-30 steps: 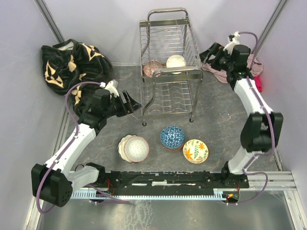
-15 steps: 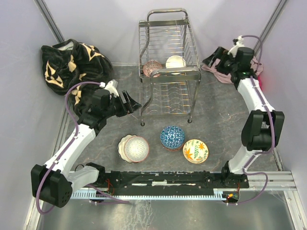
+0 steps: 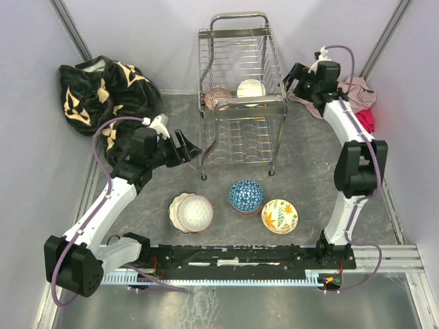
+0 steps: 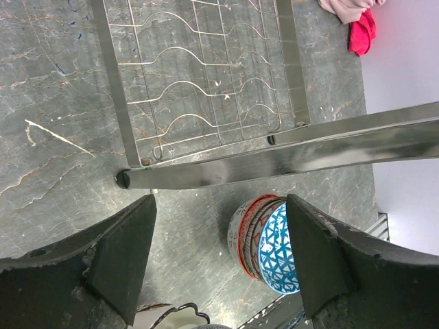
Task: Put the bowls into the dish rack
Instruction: Place the bowl in the dish rack.
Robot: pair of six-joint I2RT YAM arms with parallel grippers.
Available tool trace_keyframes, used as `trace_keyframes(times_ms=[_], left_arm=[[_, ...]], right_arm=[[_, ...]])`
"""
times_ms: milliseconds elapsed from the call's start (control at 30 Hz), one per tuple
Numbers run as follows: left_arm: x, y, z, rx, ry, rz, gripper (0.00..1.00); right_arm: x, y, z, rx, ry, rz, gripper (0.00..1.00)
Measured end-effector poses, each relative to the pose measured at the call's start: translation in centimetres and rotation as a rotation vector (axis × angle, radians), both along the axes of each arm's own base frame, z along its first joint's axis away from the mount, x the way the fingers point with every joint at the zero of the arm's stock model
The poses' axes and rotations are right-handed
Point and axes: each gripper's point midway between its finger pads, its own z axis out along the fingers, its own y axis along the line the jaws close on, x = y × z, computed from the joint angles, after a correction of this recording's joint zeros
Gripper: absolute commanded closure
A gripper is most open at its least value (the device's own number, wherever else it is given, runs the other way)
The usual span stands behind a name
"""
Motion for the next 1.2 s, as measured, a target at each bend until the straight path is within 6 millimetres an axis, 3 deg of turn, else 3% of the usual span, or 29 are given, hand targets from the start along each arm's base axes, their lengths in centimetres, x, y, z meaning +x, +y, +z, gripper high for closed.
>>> trace_keyframes(times_ms=[133,267,467,633,833,1100,1200], left_arm=[[0.0,0.0,0.0,0.0,-0.001,0.0,0.18],[0.0,0.0,0.0,0.0,0.0,0.0,0.18],[0.0,0.0,0.0,0.0,0.0,0.0,0.18],[0.0,0.0,0.0,0.0,0.0,0.0,0.18],[0.0,0.0,0.0,0.0,0.0,0.001,0.18],[0.0,0.0,0.0,0.0,0.0,0.0,0.18],[0.0,0.0,0.0,0.0,0.0,0.0,0.18]], right_arm=[[2.3,2.0,-5.2,0.007,0.085,0.032,0.16],[3.7,3.9,-7.8,-0.004,0.117,0.067,0.22],[5.8,6.2,-6.2,-0.031,0.03,0.116,0.35],[7.6,7.7,-5.2,-0.048,-0.042,0.144,0.41],[8.7,8.8,-7.1,-0.076,-0.045,0.161,0.46],[9.0,8.9,-9.9,-0.149,-0.02,0.155,0.6],[9.1,9.0,-10.2,-0.179,-0.025,0.155,0.7]])
